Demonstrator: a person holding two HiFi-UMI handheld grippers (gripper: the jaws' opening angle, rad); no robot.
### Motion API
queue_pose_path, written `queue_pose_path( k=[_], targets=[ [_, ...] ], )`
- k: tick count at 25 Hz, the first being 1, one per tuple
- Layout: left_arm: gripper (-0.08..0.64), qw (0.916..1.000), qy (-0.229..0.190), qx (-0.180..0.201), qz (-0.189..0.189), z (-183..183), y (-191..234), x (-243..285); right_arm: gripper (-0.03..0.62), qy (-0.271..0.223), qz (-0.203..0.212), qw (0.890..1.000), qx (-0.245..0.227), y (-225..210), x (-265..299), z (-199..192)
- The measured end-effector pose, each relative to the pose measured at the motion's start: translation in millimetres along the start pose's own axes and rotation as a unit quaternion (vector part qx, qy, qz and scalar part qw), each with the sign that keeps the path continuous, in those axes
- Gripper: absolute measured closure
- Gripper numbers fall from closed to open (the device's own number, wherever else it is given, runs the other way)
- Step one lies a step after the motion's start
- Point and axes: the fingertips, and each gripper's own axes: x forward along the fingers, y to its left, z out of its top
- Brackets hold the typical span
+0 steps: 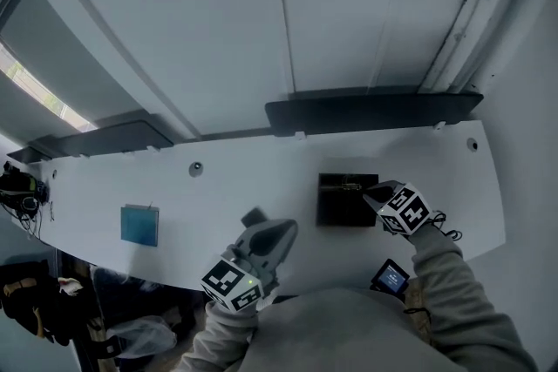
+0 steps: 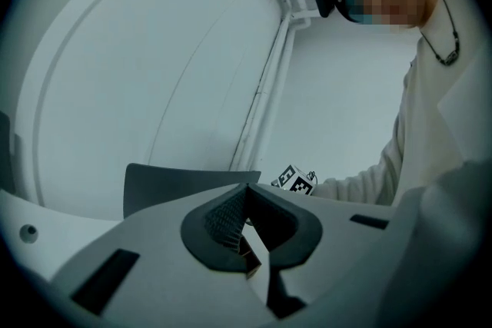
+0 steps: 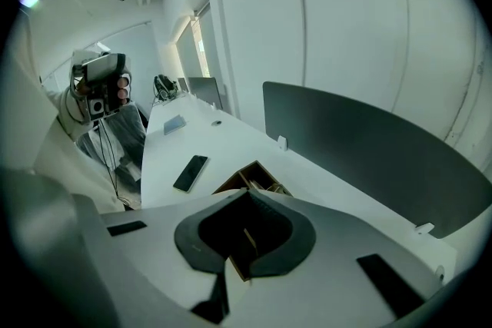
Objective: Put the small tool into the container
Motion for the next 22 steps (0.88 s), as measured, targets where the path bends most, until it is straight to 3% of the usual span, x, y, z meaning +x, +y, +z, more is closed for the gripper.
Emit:
queue_pose_path(
  k=[7, 10, 19, 22],
  targets=[
    [0.557, 0.9992, 0.007, 0.029, -0.026, 15, -13, 16, 0.571, -0.025, -0.02, 0.999, 0.022, 7, -49, 16],
    [0.557, 0.9989, 0.005, 0.034, -0.031, 19, -16, 21, 0.571, -0.061, -0.028, 0.997, 0.038, 15, -84, 32],
    [0.557, 0.9974, 0.004, 0.044, -0.056, 25, -26, 42, 0.571, -0.155, -0.055, 0.984, 0.071, 35, -156, 55],
    [0.557, 0.9956, 0.01, 0.059, -0.072, 23, -34, 50, 0.571, -0.179, -0.05, 0.977, 0.102, 39, -171, 53]
  ],
)
